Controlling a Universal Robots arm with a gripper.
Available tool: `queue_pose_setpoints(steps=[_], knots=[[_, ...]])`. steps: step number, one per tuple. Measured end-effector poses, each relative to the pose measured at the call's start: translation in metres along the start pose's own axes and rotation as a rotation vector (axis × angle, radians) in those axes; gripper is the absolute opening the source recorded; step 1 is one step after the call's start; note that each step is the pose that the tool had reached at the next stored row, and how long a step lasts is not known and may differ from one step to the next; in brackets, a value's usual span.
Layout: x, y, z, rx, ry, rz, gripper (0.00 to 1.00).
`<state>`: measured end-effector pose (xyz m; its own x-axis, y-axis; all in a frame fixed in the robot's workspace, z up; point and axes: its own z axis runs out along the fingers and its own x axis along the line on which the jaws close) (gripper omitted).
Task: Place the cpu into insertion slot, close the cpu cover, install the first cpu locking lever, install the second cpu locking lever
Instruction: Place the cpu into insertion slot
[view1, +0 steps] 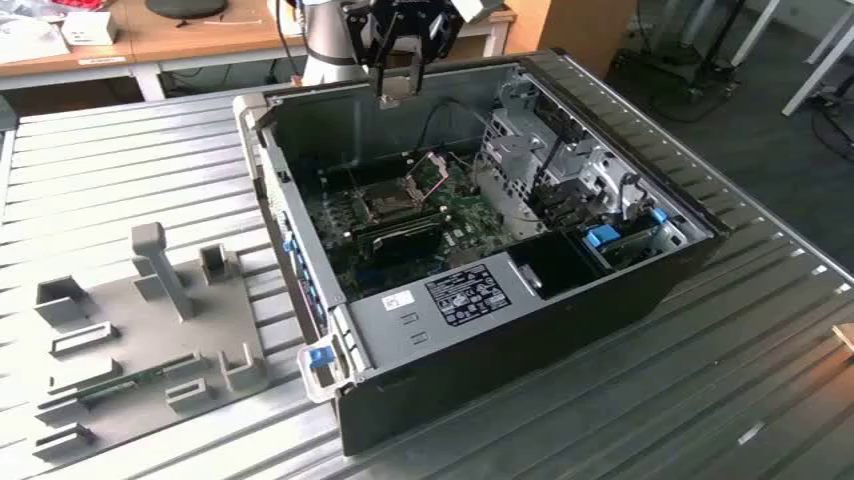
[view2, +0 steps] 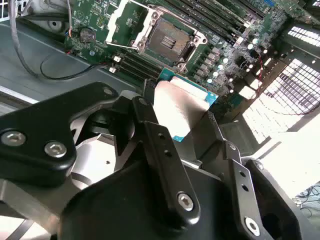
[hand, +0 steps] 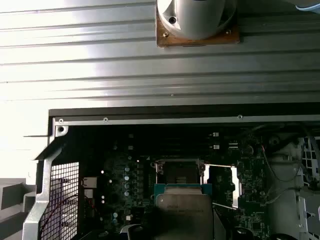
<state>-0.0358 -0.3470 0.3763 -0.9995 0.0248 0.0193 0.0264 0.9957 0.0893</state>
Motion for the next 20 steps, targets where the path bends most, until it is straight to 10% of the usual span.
queue_pose_setpoints(steps=[20], knots=[[-0.0001, -0.0005, 0.0054, 0.0002, 0.0001, 0.000, 0.54]])
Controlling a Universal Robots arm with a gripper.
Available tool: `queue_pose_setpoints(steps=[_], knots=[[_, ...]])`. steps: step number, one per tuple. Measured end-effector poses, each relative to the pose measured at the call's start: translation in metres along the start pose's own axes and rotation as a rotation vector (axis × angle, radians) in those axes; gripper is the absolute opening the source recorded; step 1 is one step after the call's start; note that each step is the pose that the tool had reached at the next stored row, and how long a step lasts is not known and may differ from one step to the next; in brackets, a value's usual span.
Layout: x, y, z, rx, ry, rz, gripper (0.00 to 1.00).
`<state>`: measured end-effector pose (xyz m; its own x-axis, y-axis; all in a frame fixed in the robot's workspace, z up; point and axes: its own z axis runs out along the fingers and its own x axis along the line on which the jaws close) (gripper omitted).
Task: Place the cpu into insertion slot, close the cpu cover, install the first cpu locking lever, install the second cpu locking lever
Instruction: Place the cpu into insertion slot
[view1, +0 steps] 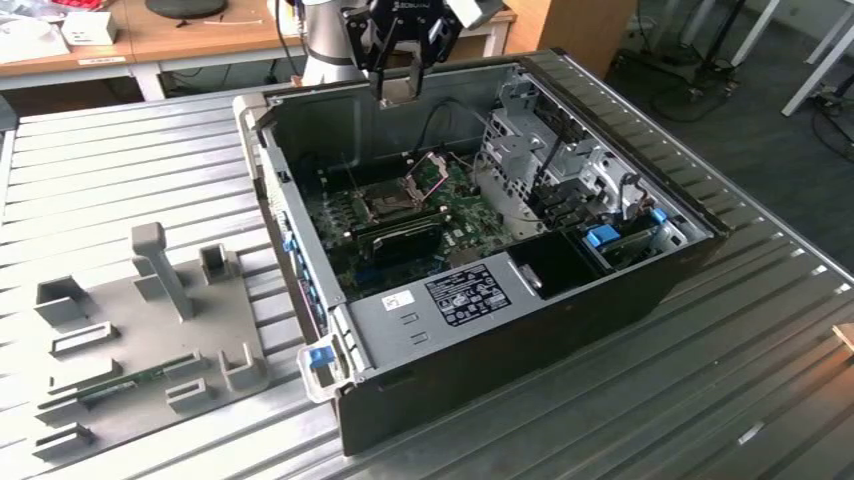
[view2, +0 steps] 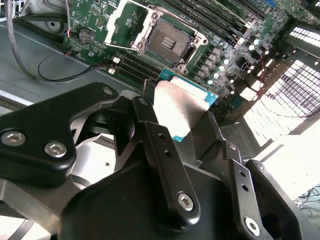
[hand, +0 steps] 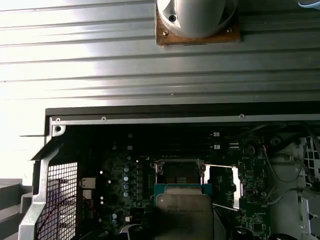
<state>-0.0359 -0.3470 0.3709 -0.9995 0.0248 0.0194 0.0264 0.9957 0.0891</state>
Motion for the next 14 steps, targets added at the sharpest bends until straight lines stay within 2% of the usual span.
queue_pose_setpoints(steps=[14], knots=[[-0.0001, -0.0002, 0.0025, -0.0002, -0.0004, 0.000, 0.54]])
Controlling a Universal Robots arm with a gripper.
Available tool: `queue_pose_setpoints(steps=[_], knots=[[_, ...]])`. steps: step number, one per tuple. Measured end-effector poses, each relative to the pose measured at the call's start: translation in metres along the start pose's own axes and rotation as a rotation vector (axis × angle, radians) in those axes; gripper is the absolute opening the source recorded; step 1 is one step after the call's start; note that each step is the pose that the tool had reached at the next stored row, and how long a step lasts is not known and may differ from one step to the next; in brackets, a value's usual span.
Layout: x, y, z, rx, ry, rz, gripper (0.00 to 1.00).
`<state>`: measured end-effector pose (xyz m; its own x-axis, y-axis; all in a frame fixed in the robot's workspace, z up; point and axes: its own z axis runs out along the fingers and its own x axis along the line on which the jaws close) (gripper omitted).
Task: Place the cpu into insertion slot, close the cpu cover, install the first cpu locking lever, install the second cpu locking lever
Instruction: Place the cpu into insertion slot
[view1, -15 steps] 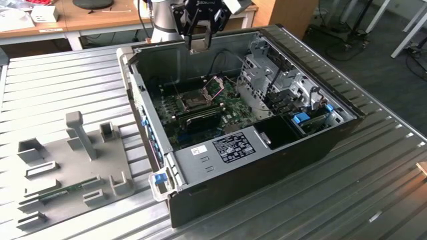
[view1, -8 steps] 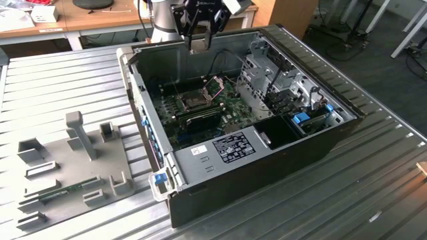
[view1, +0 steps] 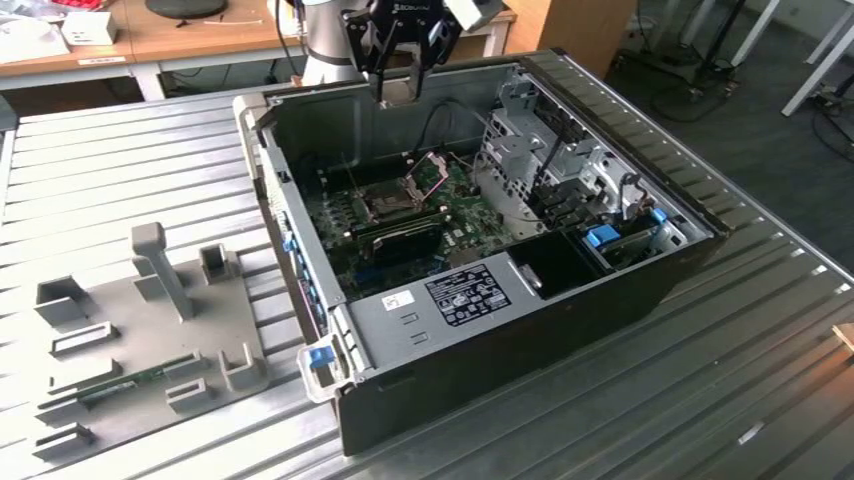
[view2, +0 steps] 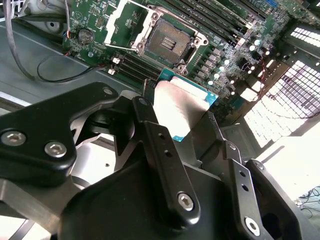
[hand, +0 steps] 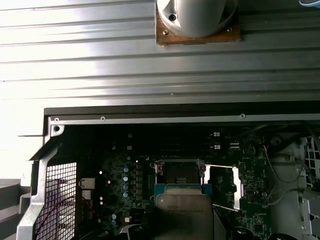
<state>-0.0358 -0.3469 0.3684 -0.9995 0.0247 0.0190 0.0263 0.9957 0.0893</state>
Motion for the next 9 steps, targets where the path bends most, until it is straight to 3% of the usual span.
queue_pose_setpoints(steps=[9], knots=[[0.0000, -0.0002, 0.0023, -0.0002, -0.0001, 0.000, 0.54]])
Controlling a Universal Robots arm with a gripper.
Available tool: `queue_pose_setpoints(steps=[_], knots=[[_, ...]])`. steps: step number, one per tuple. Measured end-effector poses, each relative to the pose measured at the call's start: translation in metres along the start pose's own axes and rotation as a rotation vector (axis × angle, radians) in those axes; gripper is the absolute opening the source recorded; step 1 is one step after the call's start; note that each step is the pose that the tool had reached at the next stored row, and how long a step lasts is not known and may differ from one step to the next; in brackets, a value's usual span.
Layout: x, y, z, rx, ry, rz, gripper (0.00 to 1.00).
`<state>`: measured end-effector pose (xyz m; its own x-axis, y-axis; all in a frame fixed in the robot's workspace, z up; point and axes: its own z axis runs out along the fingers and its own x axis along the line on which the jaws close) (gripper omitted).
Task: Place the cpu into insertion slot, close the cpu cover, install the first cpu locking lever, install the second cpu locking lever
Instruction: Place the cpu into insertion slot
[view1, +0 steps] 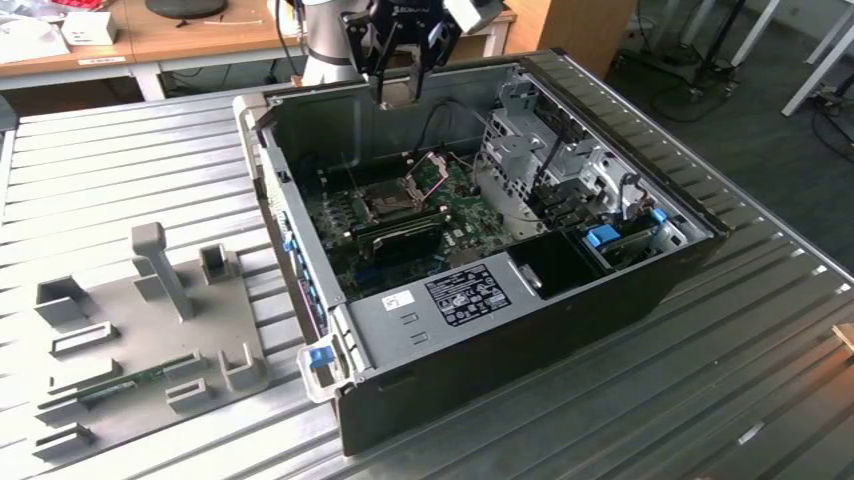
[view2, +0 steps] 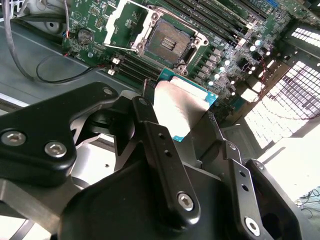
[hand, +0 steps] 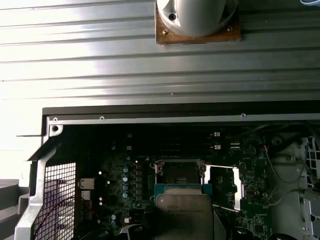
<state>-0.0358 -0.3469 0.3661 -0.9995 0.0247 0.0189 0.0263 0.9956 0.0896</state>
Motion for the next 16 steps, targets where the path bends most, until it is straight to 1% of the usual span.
queue_pose_setpoints(steps=[8, 16], knots=[[-0.0001, -0.0005, 0.0052, 0.0003, 0.0001, 0.000, 0.54], [-0.0001, -0.0006, 0.0060, 0.0003, 0.0001, 0.000, 0.54]])
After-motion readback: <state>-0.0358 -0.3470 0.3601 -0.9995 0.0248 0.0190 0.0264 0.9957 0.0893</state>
